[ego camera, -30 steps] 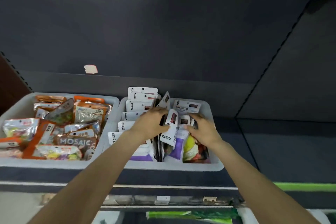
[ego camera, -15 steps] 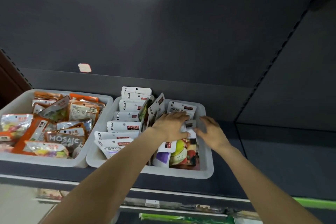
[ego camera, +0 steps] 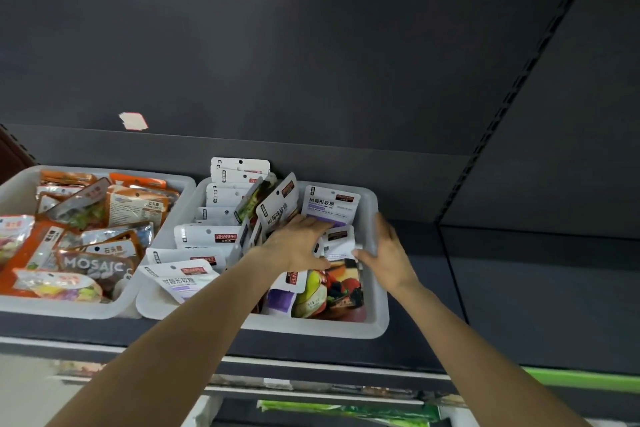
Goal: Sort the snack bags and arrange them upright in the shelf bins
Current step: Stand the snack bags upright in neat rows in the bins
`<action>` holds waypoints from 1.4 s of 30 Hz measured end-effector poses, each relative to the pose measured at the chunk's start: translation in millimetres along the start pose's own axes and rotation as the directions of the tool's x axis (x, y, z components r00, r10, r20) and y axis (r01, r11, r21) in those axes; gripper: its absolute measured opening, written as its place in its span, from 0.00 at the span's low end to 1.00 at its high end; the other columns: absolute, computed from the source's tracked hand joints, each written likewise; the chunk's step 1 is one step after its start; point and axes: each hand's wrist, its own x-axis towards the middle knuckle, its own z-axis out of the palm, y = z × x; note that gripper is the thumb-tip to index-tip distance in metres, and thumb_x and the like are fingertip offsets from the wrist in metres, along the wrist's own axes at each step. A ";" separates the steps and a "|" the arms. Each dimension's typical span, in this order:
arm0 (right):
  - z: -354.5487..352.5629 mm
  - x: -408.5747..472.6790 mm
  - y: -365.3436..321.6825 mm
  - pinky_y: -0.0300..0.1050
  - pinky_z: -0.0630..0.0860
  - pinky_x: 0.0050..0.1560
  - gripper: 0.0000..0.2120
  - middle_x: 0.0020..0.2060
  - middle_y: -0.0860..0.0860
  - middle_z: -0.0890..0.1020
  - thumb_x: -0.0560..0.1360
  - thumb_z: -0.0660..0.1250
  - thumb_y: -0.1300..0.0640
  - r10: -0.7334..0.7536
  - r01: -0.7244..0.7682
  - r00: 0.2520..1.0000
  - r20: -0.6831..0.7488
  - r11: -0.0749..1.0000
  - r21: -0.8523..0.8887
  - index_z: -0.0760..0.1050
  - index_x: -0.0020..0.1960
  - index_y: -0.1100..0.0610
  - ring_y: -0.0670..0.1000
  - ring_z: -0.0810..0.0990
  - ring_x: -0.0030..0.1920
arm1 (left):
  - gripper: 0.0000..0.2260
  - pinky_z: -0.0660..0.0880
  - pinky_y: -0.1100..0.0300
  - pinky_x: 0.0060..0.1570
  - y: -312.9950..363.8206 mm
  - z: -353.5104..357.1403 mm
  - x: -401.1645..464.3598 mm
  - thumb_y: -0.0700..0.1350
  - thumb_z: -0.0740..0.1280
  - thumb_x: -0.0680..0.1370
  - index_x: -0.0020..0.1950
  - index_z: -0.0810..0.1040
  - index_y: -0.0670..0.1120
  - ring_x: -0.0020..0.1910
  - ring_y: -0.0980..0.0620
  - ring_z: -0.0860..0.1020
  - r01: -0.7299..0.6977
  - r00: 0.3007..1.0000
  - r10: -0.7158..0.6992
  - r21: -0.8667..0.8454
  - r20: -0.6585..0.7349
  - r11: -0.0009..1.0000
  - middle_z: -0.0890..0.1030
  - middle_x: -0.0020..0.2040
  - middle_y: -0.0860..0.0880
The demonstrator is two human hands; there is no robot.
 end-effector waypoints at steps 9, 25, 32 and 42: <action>-10.4 11.2 6.1 0.40 0.60 0.67 0.45 0.74 0.55 0.58 0.71 0.73 0.57 0.056 -0.057 0.994 0.093 0.998 0.010 0.48 0.77 0.57 0.53 0.61 0.72 | 0.37 0.65 0.51 0.68 4.4 14.2 42.7 0.58 0.71 0.71 0.76 0.58 0.56 0.70 0.48 0.65 0.120 0.964 -0.044 -0.277 0.264 0.953 0.66 0.73 0.51; 2.5 9.3 1.1 0.45 0.63 0.67 0.43 0.74 0.55 0.59 0.72 0.72 0.59 0.073 -0.073 0.997 -0.017 0.997 0.008 0.48 0.77 0.59 0.54 0.63 0.72 | 0.37 0.62 0.52 0.68 1.2 42.8 41.9 0.58 0.74 0.67 0.71 0.62 0.55 0.69 0.48 0.64 0.057 0.998 -0.050 -0.266 0.031 0.962 0.67 0.69 0.52; 6.4 8.3 -0.9 0.44 0.65 0.66 0.44 0.75 0.54 0.58 0.71 0.73 0.59 0.073 -0.074 0.997 -0.035 0.997 -0.022 0.47 0.77 0.59 0.54 0.63 0.72 | 0.37 0.64 0.52 0.67 2.8 37.7 42.8 0.61 0.73 0.67 0.71 0.61 0.55 0.68 0.48 0.67 0.083 0.995 -0.069 -0.203 0.072 0.976 0.69 0.68 0.52; 7.5 7.8 -0.5 0.46 0.68 0.64 0.43 0.74 0.54 0.58 0.72 0.72 0.59 0.079 -0.080 0.996 -0.051 0.996 -0.029 0.48 0.77 0.58 0.55 0.66 0.70 | 0.36 0.59 0.51 0.68 2.1 39.8 47.6 0.65 0.71 0.67 0.70 0.64 0.54 0.69 0.47 0.62 0.083 0.993 -0.068 -0.150 0.098 0.985 0.63 0.68 0.49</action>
